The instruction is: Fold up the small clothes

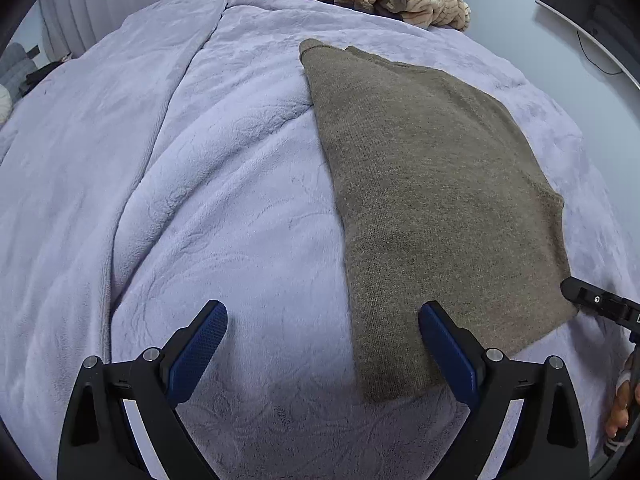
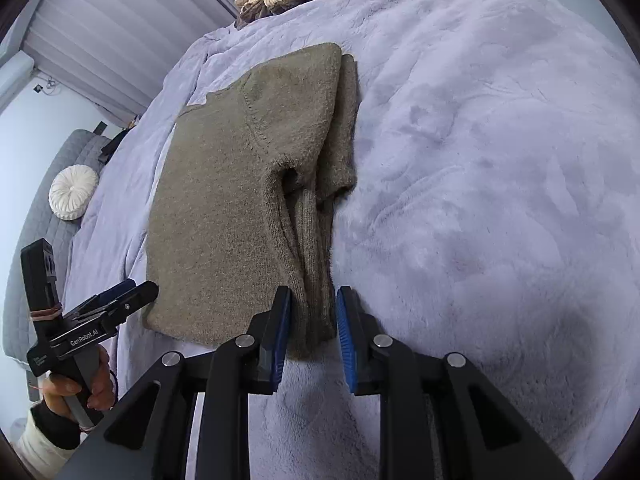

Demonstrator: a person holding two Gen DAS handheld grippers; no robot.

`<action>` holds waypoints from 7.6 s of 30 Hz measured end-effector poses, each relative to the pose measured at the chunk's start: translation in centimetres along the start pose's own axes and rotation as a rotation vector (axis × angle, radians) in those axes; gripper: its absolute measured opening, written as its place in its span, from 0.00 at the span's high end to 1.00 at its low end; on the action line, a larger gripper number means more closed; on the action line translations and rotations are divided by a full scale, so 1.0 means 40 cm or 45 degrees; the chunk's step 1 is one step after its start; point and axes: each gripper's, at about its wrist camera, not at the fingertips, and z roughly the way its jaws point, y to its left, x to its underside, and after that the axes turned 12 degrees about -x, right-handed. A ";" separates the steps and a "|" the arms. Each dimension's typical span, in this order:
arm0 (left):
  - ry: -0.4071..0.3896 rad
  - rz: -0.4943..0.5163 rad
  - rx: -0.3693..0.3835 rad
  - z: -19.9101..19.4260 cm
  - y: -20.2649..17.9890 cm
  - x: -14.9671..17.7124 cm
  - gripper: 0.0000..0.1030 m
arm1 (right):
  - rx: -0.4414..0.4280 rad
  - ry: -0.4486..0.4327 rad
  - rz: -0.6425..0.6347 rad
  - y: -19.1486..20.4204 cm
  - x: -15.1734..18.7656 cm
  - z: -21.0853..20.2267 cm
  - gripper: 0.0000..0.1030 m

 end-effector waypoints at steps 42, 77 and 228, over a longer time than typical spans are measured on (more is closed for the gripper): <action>-0.001 0.077 -0.032 -0.016 -0.050 -0.015 0.00 | -0.130 -0.044 0.140 -0.002 -0.009 -0.048 0.25; 0.162 -0.135 0.552 0.228 -0.077 -0.270 0.00 | -0.401 0.119 0.170 -0.051 -0.318 0.236 0.18; -0.087 -0.298 -0.193 -0.338 0.254 0.355 0.01 | 0.407 0.116 -0.451 0.554 0.277 0.008 0.12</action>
